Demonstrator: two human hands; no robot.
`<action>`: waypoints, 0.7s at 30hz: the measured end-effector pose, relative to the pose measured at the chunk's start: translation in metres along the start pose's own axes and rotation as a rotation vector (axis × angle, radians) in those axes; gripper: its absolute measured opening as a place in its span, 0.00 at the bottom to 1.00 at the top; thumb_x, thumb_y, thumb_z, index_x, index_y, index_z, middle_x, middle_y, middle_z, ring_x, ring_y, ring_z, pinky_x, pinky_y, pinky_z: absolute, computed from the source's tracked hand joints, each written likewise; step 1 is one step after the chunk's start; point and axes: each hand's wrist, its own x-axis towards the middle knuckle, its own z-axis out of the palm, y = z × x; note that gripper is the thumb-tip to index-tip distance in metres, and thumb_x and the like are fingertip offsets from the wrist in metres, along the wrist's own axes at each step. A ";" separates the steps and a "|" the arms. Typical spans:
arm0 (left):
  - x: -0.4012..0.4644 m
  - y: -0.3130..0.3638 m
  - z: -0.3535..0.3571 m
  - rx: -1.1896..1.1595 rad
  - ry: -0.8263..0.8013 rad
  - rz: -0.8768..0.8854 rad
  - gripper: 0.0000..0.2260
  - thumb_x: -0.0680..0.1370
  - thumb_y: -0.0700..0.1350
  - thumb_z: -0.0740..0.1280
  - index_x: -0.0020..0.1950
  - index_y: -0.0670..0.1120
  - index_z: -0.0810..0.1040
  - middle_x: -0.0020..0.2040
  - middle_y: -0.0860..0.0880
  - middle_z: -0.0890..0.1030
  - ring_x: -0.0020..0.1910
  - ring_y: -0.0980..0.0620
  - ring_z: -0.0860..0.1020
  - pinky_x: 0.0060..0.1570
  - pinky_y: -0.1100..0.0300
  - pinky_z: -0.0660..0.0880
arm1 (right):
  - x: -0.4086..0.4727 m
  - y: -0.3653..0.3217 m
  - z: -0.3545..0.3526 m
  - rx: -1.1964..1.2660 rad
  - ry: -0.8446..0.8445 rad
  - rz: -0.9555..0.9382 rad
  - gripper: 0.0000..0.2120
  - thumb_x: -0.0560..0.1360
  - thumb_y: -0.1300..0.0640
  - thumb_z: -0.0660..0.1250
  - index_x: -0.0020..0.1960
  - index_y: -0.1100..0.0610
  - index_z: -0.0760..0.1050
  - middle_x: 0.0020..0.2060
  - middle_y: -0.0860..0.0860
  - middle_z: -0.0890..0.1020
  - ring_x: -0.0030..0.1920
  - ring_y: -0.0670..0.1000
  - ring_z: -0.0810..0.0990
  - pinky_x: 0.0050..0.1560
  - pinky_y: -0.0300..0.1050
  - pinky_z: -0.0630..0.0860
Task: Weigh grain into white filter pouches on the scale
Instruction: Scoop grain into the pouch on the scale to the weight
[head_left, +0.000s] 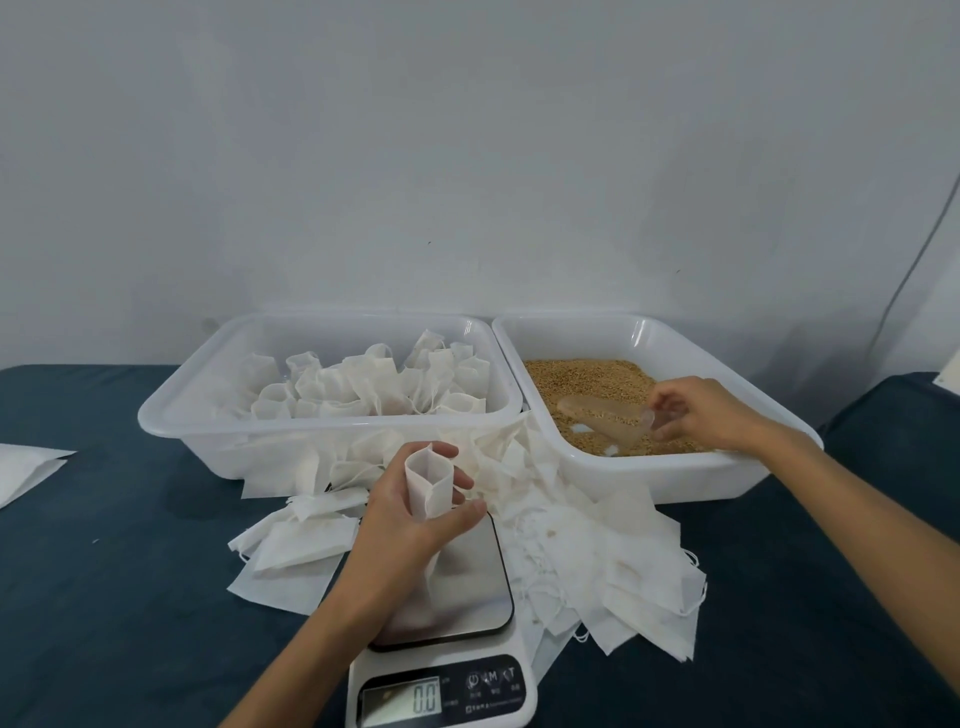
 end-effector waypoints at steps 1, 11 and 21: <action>0.000 0.000 0.000 0.001 -0.003 0.001 0.21 0.74 0.38 0.80 0.62 0.49 0.78 0.49 0.48 0.85 0.46 0.52 0.83 0.48 0.58 0.80 | -0.001 -0.002 -0.001 0.008 0.013 0.001 0.13 0.67 0.63 0.81 0.47 0.54 0.81 0.49 0.50 0.84 0.53 0.51 0.81 0.58 0.51 0.77; -0.001 -0.002 0.002 0.020 -0.021 0.021 0.21 0.69 0.49 0.78 0.61 0.52 0.79 0.49 0.50 0.85 0.47 0.52 0.84 0.49 0.62 0.79 | -0.035 -0.077 -0.005 0.230 0.085 -0.219 0.11 0.70 0.62 0.78 0.49 0.50 0.83 0.47 0.42 0.85 0.53 0.40 0.82 0.58 0.42 0.76; -0.003 -0.004 0.001 0.024 -0.032 0.011 0.17 0.69 0.51 0.78 0.55 0.55 0.79 0.50 0.52 0.85 0.50 0.51 0.85 0.48 0.62 0.79 | -0.059 -0.143 -0.003 0.046 0.154 -0.525 0.15 0.71 0.62 0.78 0.55 0.49 0.83 0.48 0.39 0.84 0.50 0.38 0.81 0.52 0.32 0.75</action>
